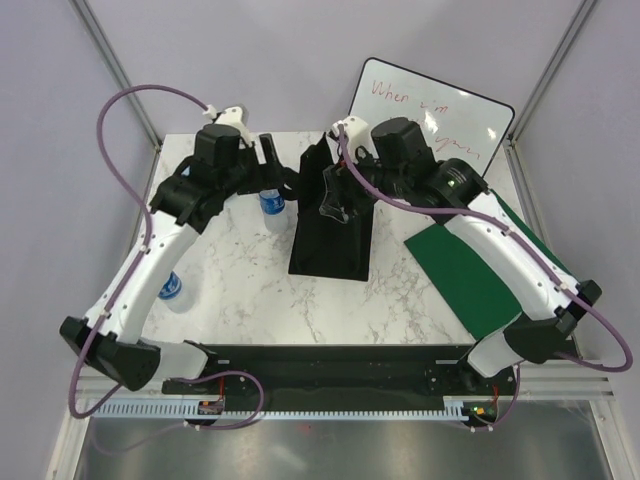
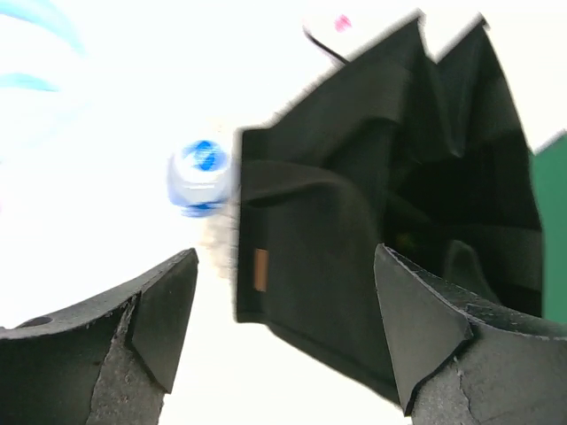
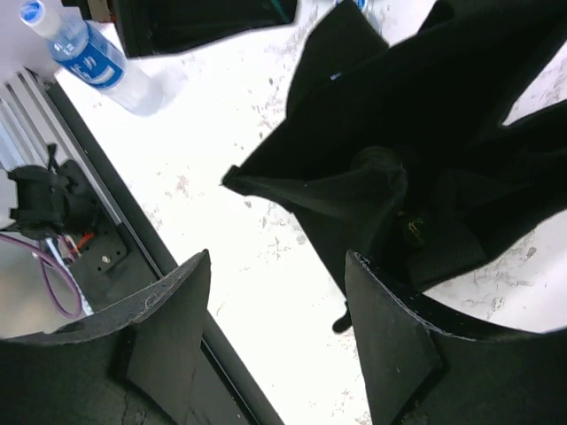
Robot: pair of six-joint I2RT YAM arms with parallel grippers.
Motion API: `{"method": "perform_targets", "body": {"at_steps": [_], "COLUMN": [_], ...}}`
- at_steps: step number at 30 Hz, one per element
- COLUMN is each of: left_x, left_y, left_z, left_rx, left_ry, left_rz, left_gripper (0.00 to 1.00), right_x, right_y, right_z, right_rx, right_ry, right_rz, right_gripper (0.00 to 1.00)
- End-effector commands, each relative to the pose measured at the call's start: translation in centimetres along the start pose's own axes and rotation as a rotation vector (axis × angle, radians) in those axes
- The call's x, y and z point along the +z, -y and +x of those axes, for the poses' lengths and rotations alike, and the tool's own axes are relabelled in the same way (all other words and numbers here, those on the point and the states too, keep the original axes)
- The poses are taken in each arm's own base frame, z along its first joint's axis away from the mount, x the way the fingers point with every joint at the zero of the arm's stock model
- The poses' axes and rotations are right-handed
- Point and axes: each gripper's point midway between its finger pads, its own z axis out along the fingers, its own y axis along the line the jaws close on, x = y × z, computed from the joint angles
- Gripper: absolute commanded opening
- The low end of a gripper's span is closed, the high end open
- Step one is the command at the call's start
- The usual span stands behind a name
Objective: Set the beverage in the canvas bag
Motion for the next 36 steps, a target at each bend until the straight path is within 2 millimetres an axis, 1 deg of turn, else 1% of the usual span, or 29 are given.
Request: {"method": "perform_targets", "body": {"at_steps": [1,2,4,5,6,7,8,10,13,14,15,16,17,18,19,20,21,22,23,24,25,27,28,29,30,32,33,34,36], "left_x": [-4.9,-5.9,-8.4,-9.4,-10.1,-11.5,-12.3,-13.8,-15.3,-16.2,-17.3,-18.0,-19.1,-20.6,-21.5,-23.3,-24.3,-25.1,-27.0,-27.9,-29.0,-31.5,-32.4,-33.0,-34.2,-35.1,-35.6,-36.3,-36.7], "left_y": [-5.4,-6.7,-8.2,-9.5,-10.2,-10.8,-11.9,-11.8,-10.3,-10.0,-9.7,-9.4,-8.7,-7.9,-7.3,-6.2,-5.8,-5.3,-4.8,-4.6,-4.5,-4.2,-3.9,-3.4,-3.2,-2.8,-2.7,-2.7,-2.9], "left_z": [-2.0,-2.4,-2.7,-2.5,-2.3,-2.6,-2.2,-2.8,-3.2,-3.4,-3.9,-4.3,-4.7,-5.7,-6.2,-7.0,-7.5,-7.8,-8.3,-8.5,-8.8,-9.1,-9.5,-9.5,-9.4,-9.5,-9.5,-9.3,-9.2], "left_rx": [-0.050,-0.057,-0.075,-0.078,-0.082,-0.100,-0.109,-0.103,-0.083,-0.090,-0.100,-0.109,-0.115,-0.120,-0.118,-0.119,-0.117,-0.125,-0.130,-0.144,-0.152,-0.176,-0.180,-0.179,-0.187,-0.192,-0.197,-0.200,-0.205], "left_ry": [0.128,0.164,0.216,0.227,0.232,0.257,0.244,0.260,0.258,0.272,0.294,0.315,0.339,0.382,0.405,0.448,0.473,0.496,0.540,0.564,0.599,0.670,0.704,0.715,0.742,0.768,0.782,0.798,0.814], "left_rz": [-0.247,-0.311,-0.356,-0.403,-0.425,-0.438,-0.473,-0.454,-0.366,-0.348,-0.337,-0.319,-0.275,-0.233,-0.201,-0.137,-0.109,-0.082,-0.042,-0.030,-0.011,0.029,0.057,0.087,0.113,0.152,0.162,0.172,0.172], "left_gripper": [0.86,0.84,0.83,0.82,0.82,0.82,0.82,0.82,0.82,0.82,0.82,0.82,0.82,0.82,0.82,0.82,0.82,0.82,0.82,0.82,0.82,0.82,0.82,0.82,0.82,0.81,0.80,0.80,0.80], "right_x": [-2.9,-3.1,-3.6,-3.6,-3.7,-3.6,-3.6,-2.7,-1.4,-1.1,-0.8,0.5,0.9,1.5,2.9,3.4,4.0,6.1,6.9,7.1,9.1,10.4,11.7,12.3,13.7,15.0,15.3,17.0,17.9], "right_y": [-1.3,-1.3,-1.5,-1.1,-0.9,-0.8,-0.9,-2.1,-4.8,-5.5,-6.9,-7.3,-7.9,-8.7,-9.4,-10.1,-11.2,-11.4,-12.4,-13.1,-13.6,-15.2,-15.7,-16.3,-17.2,-18.1,-19.0,-19.5,-21.2], "right_z": [-2.8,-3.3,-3.3,-3.7,-4.0,-4.3,-5.1,-5.9,-7.8,-8.6,-9.2,-9.2,-10.0,-10.2,-9.9,-10.7,-10.8,-10.3,-10.1,-10.7,-9.9,-9.8,-9.5,-9.4,-8.6,-8.4,-8.4,-7.4,-6.9], "right_rx": [0.008,0.007,0.020,0.030,0.048,0.083,0.095,0.103,0.063,0.044,0.029,0.025,0.025,0.032,0.030,0.029,0.021,0.024,0.018,0.015,0.008,-0.006,-0.013,-0.027,-0.042,-0.079,-0.093,-0.106,-0.129], "right_ry": [0.142,0.167,0.185,0.205,0.220,0.233,0.262,0.286,0.333,0.362,0.381,0.374,0.402,0.408,0.397,0.432,0.438,0.416,0.407,0.419,0.389,0.402,0.405,0.411,0.398,0.415,0.422,0.405,0.405], "right_rz": [-0.022,-0.024,-0.026,-0.001,0.014,0.024,0.023,0.000,-0.022,-0.025,-0.044,-0.046,-0.060,-0.081,-0.106,-0.129,-0.151,-0.140,-0.154,-0.166,-0.170,-0.192,-0.203,-0.213,-0.225,-0.227,-0.242,-0.250,-0.303], "right_gripper": [0.69,0.69,0.69,0.70,0.70,0.70,0.70,0.70,0.70,0.70,0.70,0.70,0.70,0.70,0.70,0.70,0.70,0.70,0.70,0.70,0.70,0.70,0.70,0.70,0.70,0.70,0.70,0.70,0.69]}}
